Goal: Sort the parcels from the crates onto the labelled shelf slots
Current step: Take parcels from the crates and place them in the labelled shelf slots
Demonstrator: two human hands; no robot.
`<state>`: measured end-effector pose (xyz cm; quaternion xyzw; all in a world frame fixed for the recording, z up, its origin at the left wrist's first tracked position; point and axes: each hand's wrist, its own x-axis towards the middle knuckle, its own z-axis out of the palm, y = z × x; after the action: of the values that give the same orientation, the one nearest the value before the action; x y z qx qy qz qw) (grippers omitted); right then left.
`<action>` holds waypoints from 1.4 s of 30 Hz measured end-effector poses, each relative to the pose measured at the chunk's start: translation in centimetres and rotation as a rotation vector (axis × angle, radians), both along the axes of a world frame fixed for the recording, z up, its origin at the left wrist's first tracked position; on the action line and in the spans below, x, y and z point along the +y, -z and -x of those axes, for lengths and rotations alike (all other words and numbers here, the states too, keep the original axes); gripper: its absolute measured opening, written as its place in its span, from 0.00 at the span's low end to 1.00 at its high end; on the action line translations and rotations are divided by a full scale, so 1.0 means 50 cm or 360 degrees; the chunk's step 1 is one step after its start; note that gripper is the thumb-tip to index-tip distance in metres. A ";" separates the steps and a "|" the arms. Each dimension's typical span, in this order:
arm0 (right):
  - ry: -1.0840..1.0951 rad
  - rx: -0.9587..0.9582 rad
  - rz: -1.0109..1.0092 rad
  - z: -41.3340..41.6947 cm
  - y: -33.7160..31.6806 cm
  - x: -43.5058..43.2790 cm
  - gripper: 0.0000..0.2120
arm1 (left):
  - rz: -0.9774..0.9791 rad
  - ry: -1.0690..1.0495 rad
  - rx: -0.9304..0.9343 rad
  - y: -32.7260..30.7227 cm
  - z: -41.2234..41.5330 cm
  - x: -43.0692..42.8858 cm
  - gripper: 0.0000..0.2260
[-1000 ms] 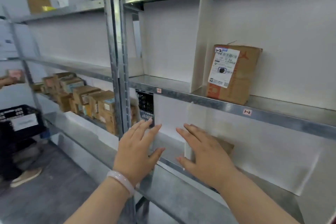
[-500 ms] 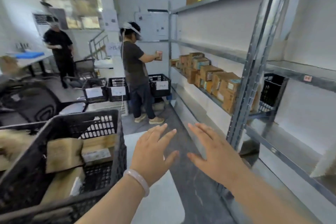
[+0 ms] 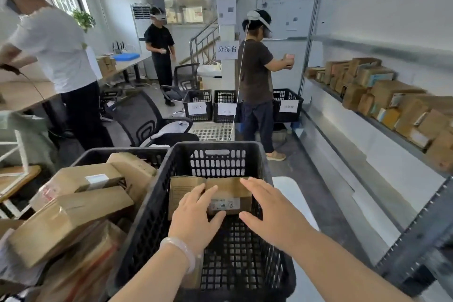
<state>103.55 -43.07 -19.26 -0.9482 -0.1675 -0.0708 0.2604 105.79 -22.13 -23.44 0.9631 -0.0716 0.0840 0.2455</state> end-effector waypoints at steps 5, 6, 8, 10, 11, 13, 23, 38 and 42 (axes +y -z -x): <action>0.0003 0.0309 -0.0130 -0.115 0.070 0.121 0.32 | 0.0231 -0.0202 0.0327 0.064 -0.096 0.096 0.32; 0.0015 0.0364 -0.0144 -0.136 0.084 0.141 0.32 | 0.0281 -0.0243 0.0385 0.074 -0.112 0.105 0.33; 0.0047 0.0481 -0.0186 -0.169 0.110 0.176 0.32 | 0.0380 -0.0325 0.0484 0.093 -0.137 0.114 0.34; 0.0066 0.0583 -0.0224 -0.195 0.135 0.205 0.32 | 0.0454 -0.0420 0.0564 0.108 -0.155 0.115 0.35; 0.0067 0.0624 -0.0241 -0.207 0.146 0.217 0.31 | 0.0474 -0.0460 0.0603 0.115 -0.162 0.113 0.36; 0.0070 0.0701 -0.0284 -0.228 0.168 0.234 0.31 | 0.0477 -0.0509 0.0677 0.124 -0.174 0.107 0.36; 0.0253 0.1238 -0.0850 -0.326 0.226 0.281 0.35 | 0.0571 -0.0661 0.0626 0.179 -0.201 0.085 0.37; 0.0213 0.0978 -0.1269 -0.250 0.142 0.223 0.22 | 0.1321 -0.0696 0.0225 0.071 -0.175 0.104 0.26; 0.0082 0.0822 -0.1392 -0.208 0.084 0.204 0.22 | 0.1628 -0.0686 0.0161 -0.006 -0.157 0.106 0.14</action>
<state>113.95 -32.85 -23.45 -0.7410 -0.0289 0.0960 0.6640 113.65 -16.84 -23.12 0.7168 0.1888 0.1100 0.6621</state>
